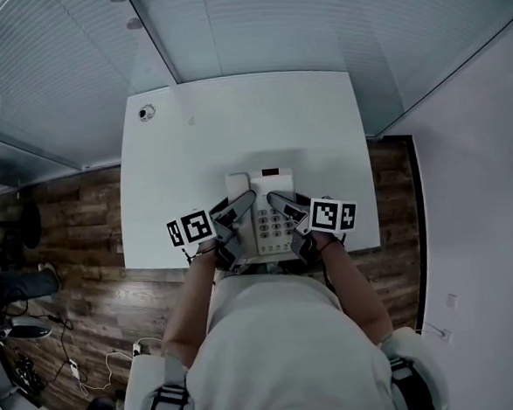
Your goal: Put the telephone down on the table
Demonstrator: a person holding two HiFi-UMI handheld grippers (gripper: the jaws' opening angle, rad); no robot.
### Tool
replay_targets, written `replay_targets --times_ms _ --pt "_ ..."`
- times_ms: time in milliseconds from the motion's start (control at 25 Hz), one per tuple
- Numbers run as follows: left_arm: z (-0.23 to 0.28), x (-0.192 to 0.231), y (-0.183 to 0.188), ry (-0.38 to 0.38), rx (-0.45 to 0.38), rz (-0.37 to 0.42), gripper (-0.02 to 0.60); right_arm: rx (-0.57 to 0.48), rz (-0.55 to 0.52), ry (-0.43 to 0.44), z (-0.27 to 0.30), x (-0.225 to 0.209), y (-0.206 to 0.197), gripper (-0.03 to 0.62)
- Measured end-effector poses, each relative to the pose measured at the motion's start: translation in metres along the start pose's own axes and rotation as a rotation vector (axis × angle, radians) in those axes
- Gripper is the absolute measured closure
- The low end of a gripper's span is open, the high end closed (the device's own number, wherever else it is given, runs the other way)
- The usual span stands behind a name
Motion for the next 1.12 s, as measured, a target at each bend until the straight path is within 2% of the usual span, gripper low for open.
replay_targets --times_ms 400,1120 --pt "0.017 0.025 0.006 0.016 0.038 -0.016 0.172 0.0 0.038 -0.038 0.017 -0.02 -0.001 0.279" --pt "0.024 0.039 -0.001 0.059 0.056 -0.018 0.166 0.032 0.021 -0.078 0.026 -0.03 -0.005 0.279"
Point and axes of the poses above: the fingertips, and each gripper's own axes: z forward along the fingers, x to its left, y out of its top, the point moved 10 cm from there along -z, backward along the fingers, and after that the axes turned 2 degrees about -y, right-handed, at the moved point
